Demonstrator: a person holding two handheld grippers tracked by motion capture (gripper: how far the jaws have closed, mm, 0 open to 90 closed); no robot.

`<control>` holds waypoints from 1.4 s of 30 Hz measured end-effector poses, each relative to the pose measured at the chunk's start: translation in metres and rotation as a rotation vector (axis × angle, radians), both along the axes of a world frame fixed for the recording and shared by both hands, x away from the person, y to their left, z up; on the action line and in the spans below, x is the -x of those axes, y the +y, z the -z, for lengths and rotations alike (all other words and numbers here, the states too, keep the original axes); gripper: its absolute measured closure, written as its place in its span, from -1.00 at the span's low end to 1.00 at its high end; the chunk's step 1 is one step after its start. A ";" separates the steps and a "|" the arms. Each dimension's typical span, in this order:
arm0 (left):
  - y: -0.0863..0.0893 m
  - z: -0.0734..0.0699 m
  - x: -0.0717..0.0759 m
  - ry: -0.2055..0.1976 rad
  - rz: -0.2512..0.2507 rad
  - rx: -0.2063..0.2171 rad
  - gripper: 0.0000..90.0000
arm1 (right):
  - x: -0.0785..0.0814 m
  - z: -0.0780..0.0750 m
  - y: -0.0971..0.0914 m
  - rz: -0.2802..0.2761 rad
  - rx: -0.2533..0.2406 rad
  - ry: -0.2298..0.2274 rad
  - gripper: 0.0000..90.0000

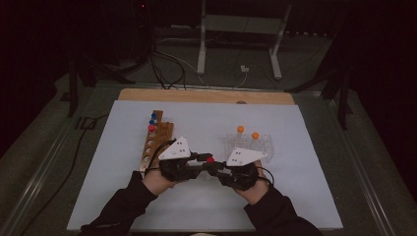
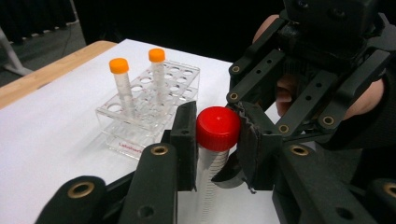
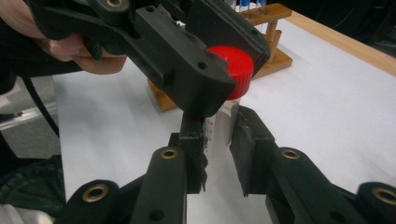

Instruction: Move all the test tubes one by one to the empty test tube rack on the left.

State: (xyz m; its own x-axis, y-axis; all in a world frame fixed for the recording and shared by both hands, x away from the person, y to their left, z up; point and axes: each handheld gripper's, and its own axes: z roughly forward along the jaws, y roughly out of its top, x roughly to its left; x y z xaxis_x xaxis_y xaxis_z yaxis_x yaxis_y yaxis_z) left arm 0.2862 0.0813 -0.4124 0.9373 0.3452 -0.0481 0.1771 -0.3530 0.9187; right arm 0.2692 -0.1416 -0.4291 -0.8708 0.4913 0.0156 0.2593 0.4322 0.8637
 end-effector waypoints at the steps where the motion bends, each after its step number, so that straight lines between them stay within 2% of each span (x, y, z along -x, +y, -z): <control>1: 0.001 -0.001 0.000 0.001 -0.004 0.007 0.58 | 0.000 0.000 0.000 0.003 -0.001 -0.002 0.63; 3: 0.004 -0.003 -0.001 -0.009 -0.017 -0.003 0.59 | 0.001 -0.002 -0.002 0.003 -0.011 -0.009 0.54; 6: 0.013 -0.007 -0.005 -0.005 -0.043 0.013 0.59 | -0.001 -0.004 -0.006 0.011 -0.023 -0.010 0.41; 9: 0.023 -0.015 -0.007 -0.026 -0.071 0.007 0.59 | -0.001 -0.006 -0.010 0.025 -0.040 -0.009 0.30; 18: 0.067 -0.044 -0.011 -0.075 -0.210 0.035 0.59 | -0.003 -0.010 -0.020 0.077 -0.078 -0.019 -0.17; 23: 0.084 -0.048 -0.016 -0.087 -0.270 0.037 0.59 | -0.004 -0.012 -0.023 0.113 -0.093 -0.024 -0.56; 27: 0.100 -0.047 -0.022 -0.083 -0.329 0.038 0.59 | -0.005 -0.013 -0.026 0.137 -0.120 -0.027 -0.76; 28: 0.103 -0.046 -0.024 -0.080 -0.342 0.041 0.59 | -0.005 -0.013 -0.028 0.120 -0.129 -0.020 -0.91; 29: 0.106 -0.045 -0.025 -0.078 -0.355 0.039 0.59 | -0.006 -0.013 -0.028 0.116 -0.129 -0.016 -0.96; 35: 0.127 -0.042 -0.033 -0.083 -0.440 0.030 0.59 | -0.005 -0.014 -0.031 0.104 -0.151 -0.016 -1.00; 37: 0.134 -0.041 -0.036 -0.088 -0.473 0.021 0.59 | -0.004 -0.015 -0.031 0.098 -0.143 -0.029 -1.00; 42: 0.147 -0.033 -0.043 -0.070 -0.527 0.029 0.59 | -0.003 -0.015 -0.031 0.090 -0.145 -0.032 -1.00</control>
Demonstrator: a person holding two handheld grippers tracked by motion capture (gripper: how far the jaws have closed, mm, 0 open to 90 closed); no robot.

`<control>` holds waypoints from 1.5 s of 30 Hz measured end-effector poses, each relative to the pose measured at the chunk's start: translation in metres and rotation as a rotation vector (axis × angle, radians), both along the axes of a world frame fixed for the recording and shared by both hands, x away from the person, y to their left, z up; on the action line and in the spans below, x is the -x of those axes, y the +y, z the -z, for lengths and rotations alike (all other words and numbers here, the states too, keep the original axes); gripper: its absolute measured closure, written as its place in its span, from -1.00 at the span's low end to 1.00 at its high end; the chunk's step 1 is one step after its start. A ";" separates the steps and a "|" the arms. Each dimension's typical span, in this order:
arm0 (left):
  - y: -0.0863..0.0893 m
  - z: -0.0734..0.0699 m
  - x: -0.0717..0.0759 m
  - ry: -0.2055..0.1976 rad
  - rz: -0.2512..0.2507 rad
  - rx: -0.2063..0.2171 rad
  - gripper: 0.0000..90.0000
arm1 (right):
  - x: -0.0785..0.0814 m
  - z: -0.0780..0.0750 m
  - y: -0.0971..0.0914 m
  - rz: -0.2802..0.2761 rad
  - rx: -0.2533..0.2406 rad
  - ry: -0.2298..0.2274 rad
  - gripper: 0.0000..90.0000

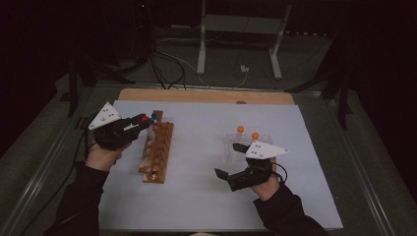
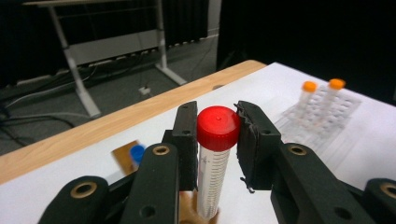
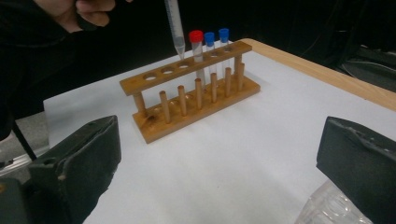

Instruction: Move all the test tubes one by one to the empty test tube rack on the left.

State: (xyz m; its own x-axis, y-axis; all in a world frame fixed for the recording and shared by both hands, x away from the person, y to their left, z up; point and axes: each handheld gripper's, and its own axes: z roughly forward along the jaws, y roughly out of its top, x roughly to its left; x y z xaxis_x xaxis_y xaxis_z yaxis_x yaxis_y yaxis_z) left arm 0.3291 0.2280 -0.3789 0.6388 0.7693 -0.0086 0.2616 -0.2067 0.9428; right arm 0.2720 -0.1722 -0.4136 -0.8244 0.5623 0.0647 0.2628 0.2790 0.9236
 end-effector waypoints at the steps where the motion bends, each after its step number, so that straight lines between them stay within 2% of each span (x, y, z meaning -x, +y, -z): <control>1: 0.002 0.002 -0.001 0.006 -0.004 0.004 0.59 | 0.000 0.000 0.000 0.004 0.000 -0.004 -1.00; 10: 0.007 0.021 -0.011 0.058 -0.038 -0.006 0.59 | 0.001 -0.001 -0.002 0.009 -0.007 -0.007 -1.00; 24: 0.001 0.047 -0.020 0.140 -0.030 -0.052 0.59 | 0.003 -0.001 -0.005 0.010 -0.013 -0.007 -1.00; 30: 0.000 0.056 -0.021 0.173 -0.017 -0.049 0.59 | 0.003 -0.001 -0.005 0.011 -0.011 -0.010 -1.00; 33: -0.002 0.061 -0.020 0.176 -0.017 -0.057 0.59 | 0.004 -0.001 -0.005 0.011 -0.013 -0.008 -1.00; 45: 0.000 0.062 -0.015 0.167 -0.027 -0.071 0.59 | 0.004 -0.001 -0.004 0.001 -0.007 -0.009 -1.00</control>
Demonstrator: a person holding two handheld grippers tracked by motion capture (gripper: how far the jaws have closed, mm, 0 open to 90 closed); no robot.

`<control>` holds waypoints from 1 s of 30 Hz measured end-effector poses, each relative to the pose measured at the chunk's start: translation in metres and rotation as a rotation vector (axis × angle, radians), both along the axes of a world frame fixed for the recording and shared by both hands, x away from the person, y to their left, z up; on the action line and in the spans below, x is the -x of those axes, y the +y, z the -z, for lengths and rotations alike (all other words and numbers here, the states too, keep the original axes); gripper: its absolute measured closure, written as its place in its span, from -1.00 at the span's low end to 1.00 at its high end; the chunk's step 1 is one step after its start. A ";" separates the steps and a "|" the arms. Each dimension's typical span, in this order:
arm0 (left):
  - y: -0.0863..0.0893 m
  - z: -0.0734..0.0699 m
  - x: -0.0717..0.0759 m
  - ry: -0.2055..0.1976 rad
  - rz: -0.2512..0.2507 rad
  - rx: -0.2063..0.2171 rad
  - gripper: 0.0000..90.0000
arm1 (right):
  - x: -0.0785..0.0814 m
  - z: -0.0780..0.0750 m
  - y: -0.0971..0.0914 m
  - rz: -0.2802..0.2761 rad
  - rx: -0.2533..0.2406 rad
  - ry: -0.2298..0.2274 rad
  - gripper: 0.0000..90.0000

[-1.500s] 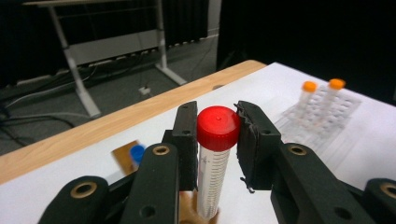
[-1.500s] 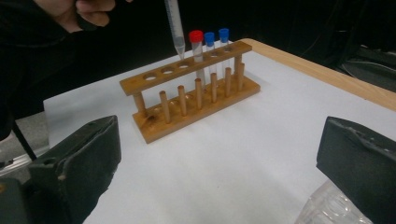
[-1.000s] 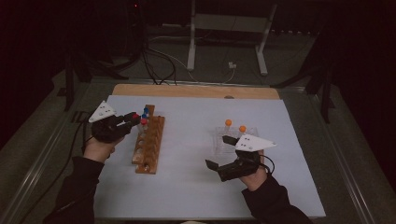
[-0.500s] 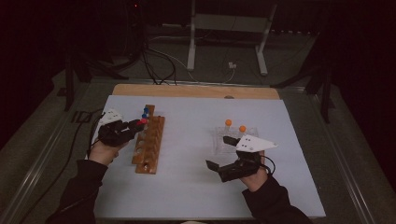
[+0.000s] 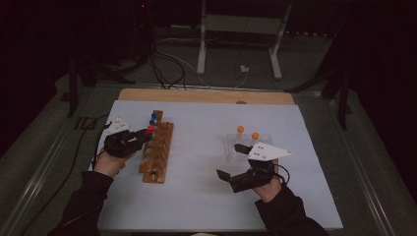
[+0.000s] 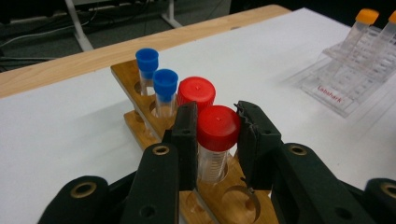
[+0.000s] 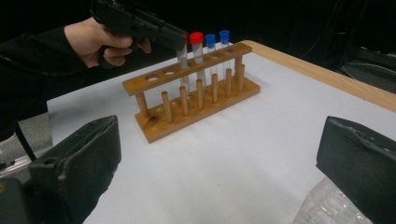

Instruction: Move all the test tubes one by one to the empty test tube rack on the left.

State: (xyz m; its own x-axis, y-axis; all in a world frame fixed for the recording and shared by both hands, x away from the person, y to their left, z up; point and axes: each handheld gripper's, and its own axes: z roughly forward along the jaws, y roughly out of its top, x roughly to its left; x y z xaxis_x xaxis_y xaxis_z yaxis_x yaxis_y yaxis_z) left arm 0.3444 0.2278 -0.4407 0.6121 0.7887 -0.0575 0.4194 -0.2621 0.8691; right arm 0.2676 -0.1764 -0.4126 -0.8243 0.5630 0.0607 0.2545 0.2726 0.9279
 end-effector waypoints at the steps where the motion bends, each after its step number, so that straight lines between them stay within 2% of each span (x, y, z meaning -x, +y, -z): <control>1: 0.000 0.000 0.000 0.002 0.000 -0.001 0.59 | 0.000 0.000 0.000 -0.001 0.000 0.000 -1.00; 8: 0.002 0.000 -0.001 0.014 0.008 0.014 0.57 | -0.001 0.000 -0.001 0.000 -0.004 0.004 -1.00; 10: 0.002 0.000 0.000 0.018 0.023 0.025 0.56 | 0.000 -0.001 -0.001 0.001 -0.008 0.005 -1.00; 13: 0.002 -0.001 0.002 0.008 0.039 0.023 0.34 | 0.000 -0.003 -0.004 0.006 -0.011 -0.004 -1.00; 15: 0.001 -0.003 0.005 0.002 0.042 0.023 0.08 | -0.001 -0.005 -0.007 0.015 -0.017 -0.007 -1.00; 18: -0.001 -0.007 0.011 -0.013 0.064 0.033 -0.19 | -0.003 -0.010 -0.014 0.037 -0.022 -0.020 -1.00; 21: -0.003 -0.011 0.016 -0.026 0.092 0.054 -0.41 | -0.006 -0.015 -0.025 0.070 -0.035 -0.032 -1.00; 23: -0.008 -0.013 0.020 -0.036 0.106 0.052 -0.59 | -0.009 -0.018 -0.033 0.098 -0.043 -0.041 -1.00; 25: -0.011 -0.016 0.022 -0.042 0.123 0.068 -0.67 | -0.012 -0.020 -0.041 0.128 -0.043 -0.048 -1.00; 30: -0.021 -0.022 0.029 -0.044 0.182 0.104 -0.95 | -0.024 -0.018 -0.062 0.211 -0.033 -0.032 -1.00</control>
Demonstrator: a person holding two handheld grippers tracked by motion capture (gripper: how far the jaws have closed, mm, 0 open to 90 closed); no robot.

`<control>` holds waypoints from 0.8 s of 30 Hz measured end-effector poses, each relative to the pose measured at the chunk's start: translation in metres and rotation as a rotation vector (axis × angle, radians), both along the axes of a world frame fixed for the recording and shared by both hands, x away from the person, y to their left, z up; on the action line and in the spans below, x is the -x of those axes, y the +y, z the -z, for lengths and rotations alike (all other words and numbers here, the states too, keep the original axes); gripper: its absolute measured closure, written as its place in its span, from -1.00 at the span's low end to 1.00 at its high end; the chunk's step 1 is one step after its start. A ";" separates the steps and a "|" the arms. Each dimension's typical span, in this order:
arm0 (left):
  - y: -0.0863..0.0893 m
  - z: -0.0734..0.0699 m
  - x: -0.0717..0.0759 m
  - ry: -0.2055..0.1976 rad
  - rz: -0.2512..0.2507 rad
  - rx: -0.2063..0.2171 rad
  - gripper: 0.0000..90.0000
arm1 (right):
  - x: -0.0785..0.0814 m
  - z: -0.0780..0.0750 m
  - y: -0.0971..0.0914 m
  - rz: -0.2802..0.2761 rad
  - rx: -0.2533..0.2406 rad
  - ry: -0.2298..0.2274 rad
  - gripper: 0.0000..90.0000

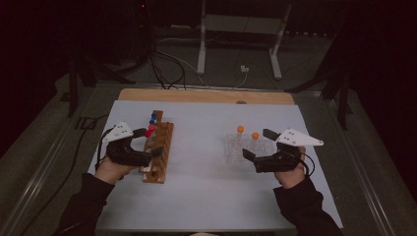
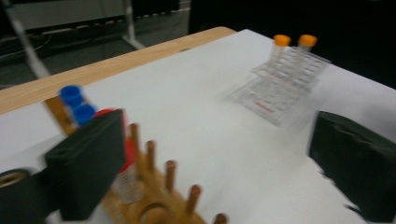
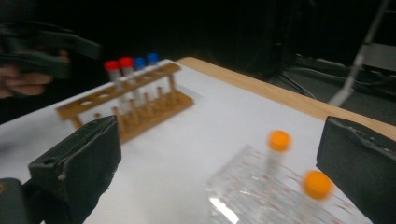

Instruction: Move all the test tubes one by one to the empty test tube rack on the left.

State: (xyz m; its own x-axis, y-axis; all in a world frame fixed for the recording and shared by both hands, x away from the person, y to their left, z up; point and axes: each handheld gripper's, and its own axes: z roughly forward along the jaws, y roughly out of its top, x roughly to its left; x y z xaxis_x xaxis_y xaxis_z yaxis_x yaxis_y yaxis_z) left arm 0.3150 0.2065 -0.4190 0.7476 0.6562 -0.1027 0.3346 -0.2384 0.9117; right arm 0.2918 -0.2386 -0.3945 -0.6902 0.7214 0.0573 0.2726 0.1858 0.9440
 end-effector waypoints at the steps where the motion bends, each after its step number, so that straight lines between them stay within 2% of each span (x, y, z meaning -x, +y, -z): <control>1: -0.001 -0.001 0.001 0.000 0.009 0.003 -0.95 | -0.003 0.002 -0.004 0.011 0.003 0.005 -1.00; 3: -0.005 -0.001 0.003 -0.004 0.033 0.012 -0.97 | -0.009 0.006 -0.010 0.031 -0.001 0.024 -1.00; 6: -0.011 -0.001 0.006 -0.007 0.062 0.008 -0.97 | -0.015 0.014 -0.015 0.057 0.025 0.048 -1.00; 8: -0.014 -0.001 0.007 -0.007 0.070 0.006 -0.97 | -0.021 0.021 -0.018 0.076 0.040 0.067 -1.00; 10: -0.016 -0.001 0.008 -0.010 0.081 0.004 -0.97 | -0.024 0.027 -0.020 0.104 0.051 0.079 -0.90; 16: -0.019 -0.002 0.010 -0.013 0.093 0.003 -0.97 | -0.035 0.043 -0.024 0.141 0.080 0.112 -0.79; 18: -0.020 -0.002 0.010 -0.015 0.097 0.006 -0.97 | -0.038 0.049 -0.025 0.148 0.090 0.122 -0.54; 20: -0.021 -0.003 0.011 -0.015 0.103 0.004 -0.97 | -0.041 0.053 -0.024 0.150 0.110 0.129 -0.44; 24: -0.023 -0.003 0.012 -0.020 0.108 -0.001 -0.97 | -0.045 0.061 -0.023 0.160 0.149 0.140 -0.07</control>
State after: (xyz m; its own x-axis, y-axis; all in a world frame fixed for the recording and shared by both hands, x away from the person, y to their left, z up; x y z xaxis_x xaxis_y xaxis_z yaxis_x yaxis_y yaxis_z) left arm 0.3030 0.1834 -0.4158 0.8158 0.5718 -0.0865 0.2886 -0.2731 0.9177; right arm 0.3372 -0.2613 -0.4557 -0.5591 0.8286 0.0294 0.4357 0.2635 0.8607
